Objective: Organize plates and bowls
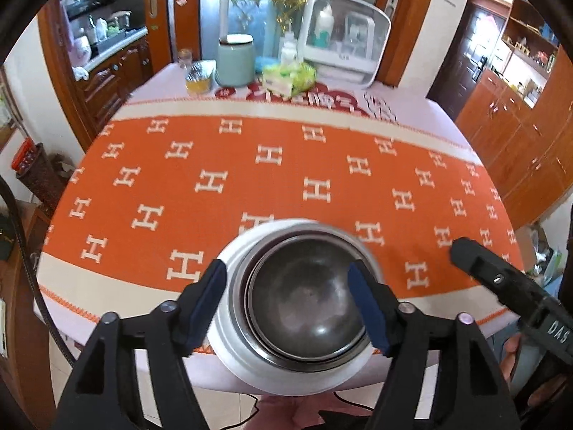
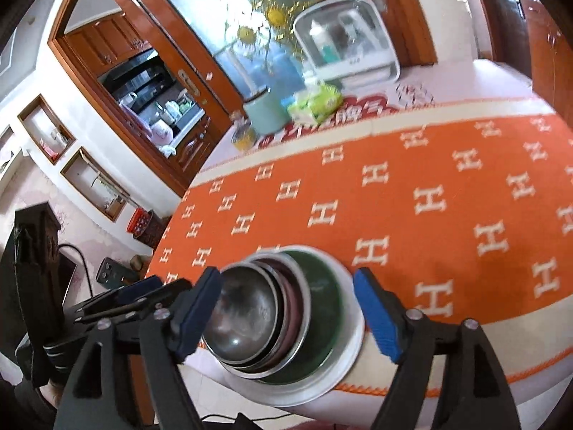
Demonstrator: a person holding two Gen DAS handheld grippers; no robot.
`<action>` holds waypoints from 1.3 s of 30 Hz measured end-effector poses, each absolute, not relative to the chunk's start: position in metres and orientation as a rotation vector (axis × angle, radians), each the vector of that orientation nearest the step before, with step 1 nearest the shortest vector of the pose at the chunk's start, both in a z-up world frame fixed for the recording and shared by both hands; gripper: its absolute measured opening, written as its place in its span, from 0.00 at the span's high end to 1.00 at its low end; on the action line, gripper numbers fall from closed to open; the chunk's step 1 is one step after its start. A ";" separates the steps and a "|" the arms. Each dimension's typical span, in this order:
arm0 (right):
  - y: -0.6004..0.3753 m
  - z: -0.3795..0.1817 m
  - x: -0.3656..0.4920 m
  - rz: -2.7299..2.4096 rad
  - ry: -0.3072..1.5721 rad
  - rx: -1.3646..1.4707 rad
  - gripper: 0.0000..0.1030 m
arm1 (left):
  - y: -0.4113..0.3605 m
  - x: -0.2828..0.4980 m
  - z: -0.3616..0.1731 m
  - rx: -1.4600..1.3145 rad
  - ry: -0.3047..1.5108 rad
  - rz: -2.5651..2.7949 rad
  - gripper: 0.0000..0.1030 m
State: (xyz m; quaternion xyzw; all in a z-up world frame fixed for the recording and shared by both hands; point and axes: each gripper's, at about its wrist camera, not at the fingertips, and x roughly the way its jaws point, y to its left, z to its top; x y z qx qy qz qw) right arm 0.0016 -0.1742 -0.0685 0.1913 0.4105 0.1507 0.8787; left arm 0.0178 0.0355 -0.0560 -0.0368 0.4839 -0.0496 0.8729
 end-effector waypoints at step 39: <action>-0.140 -0.002 -0.114 0.097 0.901 0.166 0.00 | 0.034 -0.073 0.021 -0.018 0.883 -0.036 0.01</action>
